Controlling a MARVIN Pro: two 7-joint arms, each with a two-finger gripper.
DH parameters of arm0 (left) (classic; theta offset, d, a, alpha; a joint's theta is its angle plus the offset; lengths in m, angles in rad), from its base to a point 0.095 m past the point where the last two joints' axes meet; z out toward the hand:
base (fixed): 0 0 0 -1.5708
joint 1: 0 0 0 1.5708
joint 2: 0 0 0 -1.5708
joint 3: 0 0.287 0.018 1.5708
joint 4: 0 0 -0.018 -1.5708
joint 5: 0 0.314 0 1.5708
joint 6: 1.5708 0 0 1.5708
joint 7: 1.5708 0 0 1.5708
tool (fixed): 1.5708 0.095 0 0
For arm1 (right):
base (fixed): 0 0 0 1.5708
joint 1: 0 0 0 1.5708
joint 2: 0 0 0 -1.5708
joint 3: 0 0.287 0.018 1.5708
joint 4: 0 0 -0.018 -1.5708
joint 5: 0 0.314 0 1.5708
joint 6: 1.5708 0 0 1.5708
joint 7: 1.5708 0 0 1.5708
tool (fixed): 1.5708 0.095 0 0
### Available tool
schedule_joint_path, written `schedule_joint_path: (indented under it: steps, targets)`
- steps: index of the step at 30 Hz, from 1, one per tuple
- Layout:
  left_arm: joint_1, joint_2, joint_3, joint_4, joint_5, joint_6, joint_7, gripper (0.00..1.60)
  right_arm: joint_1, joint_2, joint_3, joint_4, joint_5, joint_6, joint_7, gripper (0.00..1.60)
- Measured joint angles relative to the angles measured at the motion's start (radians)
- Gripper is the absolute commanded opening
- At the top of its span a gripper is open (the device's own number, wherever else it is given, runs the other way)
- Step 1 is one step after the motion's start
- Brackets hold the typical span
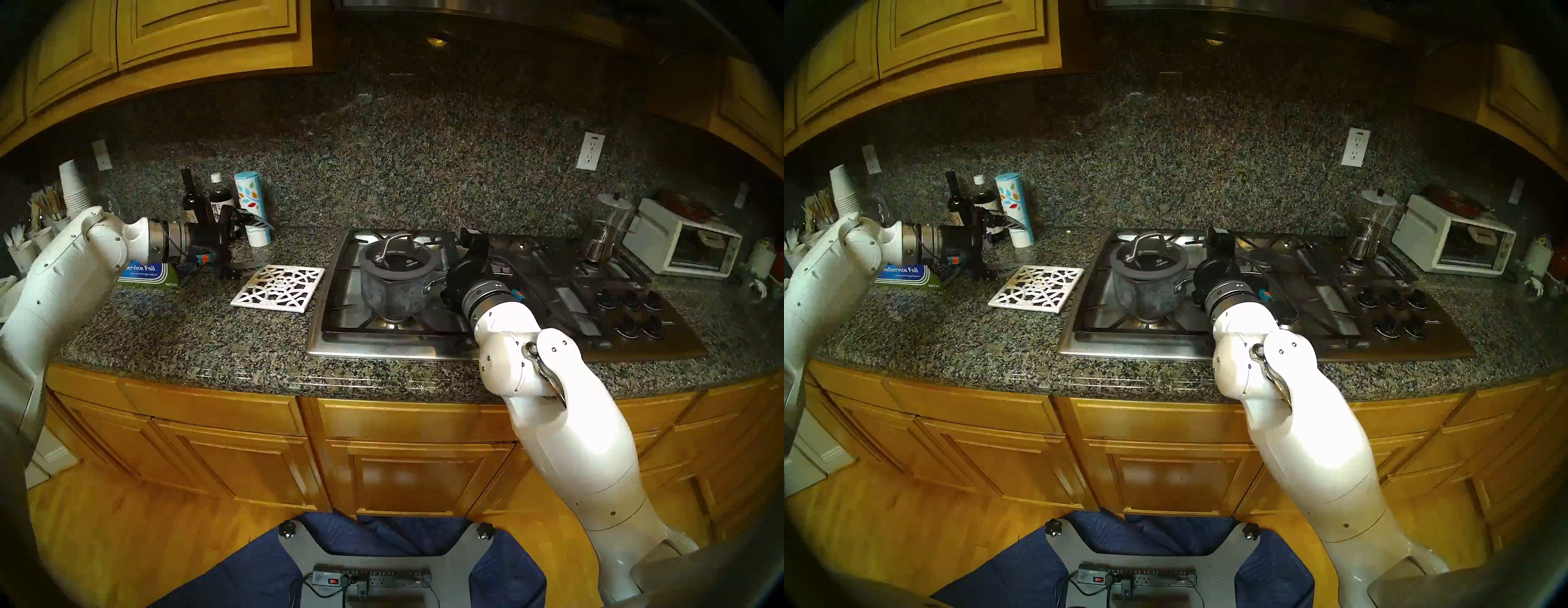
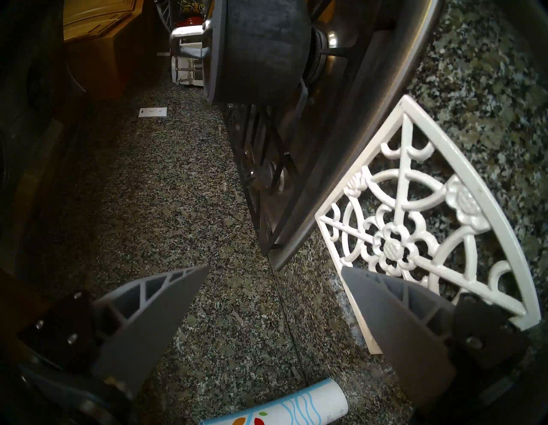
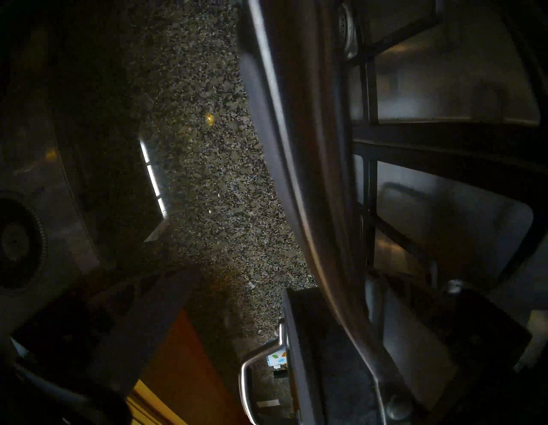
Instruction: Pick up the pot, put it on the stove, take off the pot lid
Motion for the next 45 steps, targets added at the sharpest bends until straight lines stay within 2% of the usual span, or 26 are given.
schedule_joint_path:
  steps: [22, 45]
  targets:
    - [0.000, 0.000, 0.000, 0.000, 0.000, 0.000, 0.000, 1.60, -0.119, 0.034, -0.023, -0.128, -0.041, -0.091, -0.029, 1.60]
    - [0.000, 0.000, 0.000, 0.000, 0.000, 0.000, 0.000, 1.60, -0.189, 0.054, -0.115, -0.293, -0.153, -0.240, -0.087, 1.60]
